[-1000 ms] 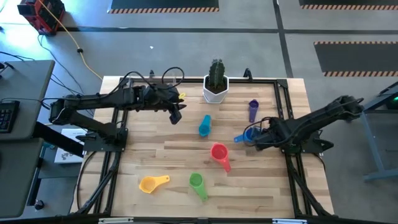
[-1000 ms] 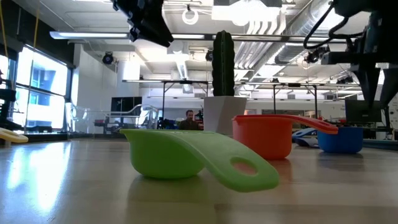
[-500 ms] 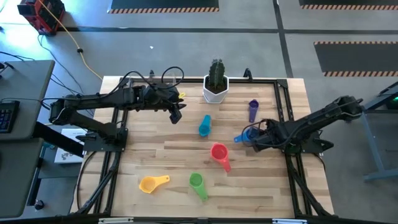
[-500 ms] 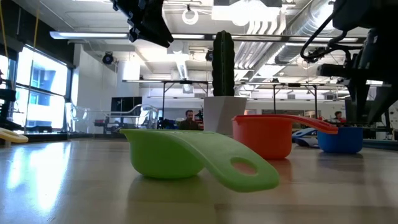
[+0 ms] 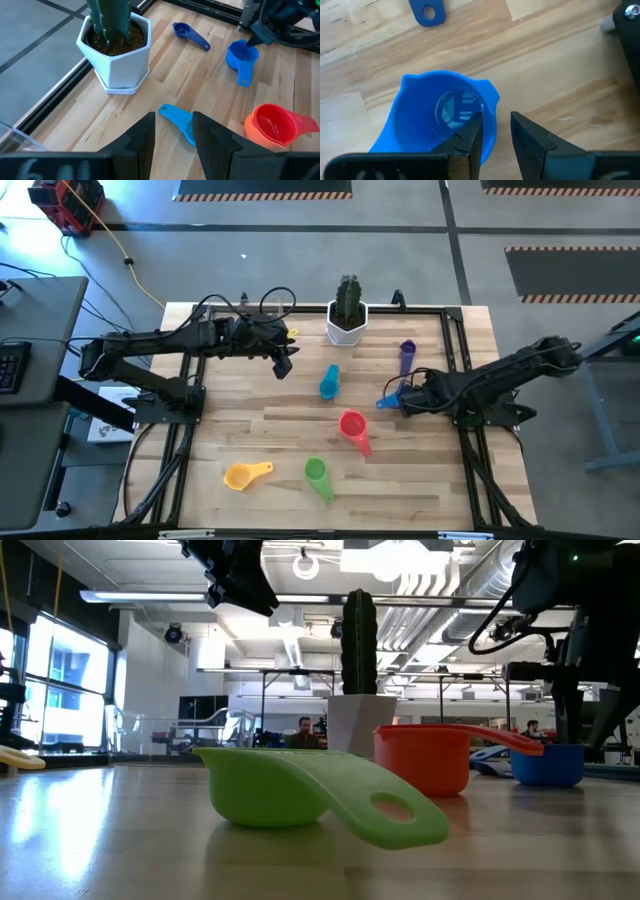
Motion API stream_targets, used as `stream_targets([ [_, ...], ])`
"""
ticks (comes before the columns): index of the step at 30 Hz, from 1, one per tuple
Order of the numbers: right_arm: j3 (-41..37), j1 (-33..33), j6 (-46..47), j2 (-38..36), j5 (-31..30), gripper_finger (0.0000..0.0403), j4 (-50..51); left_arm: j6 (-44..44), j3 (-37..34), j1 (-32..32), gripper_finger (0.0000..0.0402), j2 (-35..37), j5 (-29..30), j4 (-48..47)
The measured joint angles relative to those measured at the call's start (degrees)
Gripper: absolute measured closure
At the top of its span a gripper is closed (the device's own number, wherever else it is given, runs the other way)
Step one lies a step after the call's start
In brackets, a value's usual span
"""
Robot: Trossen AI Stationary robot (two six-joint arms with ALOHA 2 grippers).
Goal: Nest measuring cups in basket
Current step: Stack the blue measuring cup on the red measuring cup
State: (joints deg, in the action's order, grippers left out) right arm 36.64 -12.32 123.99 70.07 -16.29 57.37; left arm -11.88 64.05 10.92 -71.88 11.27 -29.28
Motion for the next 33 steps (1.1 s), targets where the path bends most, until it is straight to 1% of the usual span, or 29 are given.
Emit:
stream_targets([
  [3, 0.00, 0.54, -2.20, 0.21, 0.04, 0.0327, -0.04, 0.00, 0.00, 0.00, 0.0280, 0.00, 0.00, 0.02],
  [8, 0.00, 1.57, -4.17, 0.21, 0.22, 0.0388, 0.06, 0.00, 0.00, 0.00, 0.0280, 0.00, 0.00, 0.02],
  [9, 0.00, 1.82, -4.45, 0.21, 0.20, 0.0395, 0.02, 0.02, 0.00, 0.00, 0.0280, 0.00, 0.00, 0.02],
  [10, 0.00, 2.00, -4.56, 0.21, 0.22, 0.0397, 0.04, 0.02, 0.00, 0.00, 0.0280, 0.00, 0.00, 0.02],
  [14, 0.00, 2.60, -5.92, 0.21, 0.36, 0.0385, 0.13, 0.02, 0.00, 0.00, 0.0280, 0.00, 0.00, 0.02],
  [18, 0.00, 2.69, -7.63, 0.21, 0.70, 0.0398, 0.16, 0.03, 0.00, 0.00, 0.0280, 0.00, 0.00, 0.02],
  [27, 0.15, 2.67, -11.86, 0.16, 0.66, 0.0402, -0.50, 1.12, 0.00, 0.00, 0.0280, 0.00, 0.01, 0.02],
  [33, 4.28, 2.67, -17.44, 0.16, -1.33, 0.0402, 0.65, 1.56, 0.00, 0.00, 0.0280, 0.00, 0.00, 0.02],
])
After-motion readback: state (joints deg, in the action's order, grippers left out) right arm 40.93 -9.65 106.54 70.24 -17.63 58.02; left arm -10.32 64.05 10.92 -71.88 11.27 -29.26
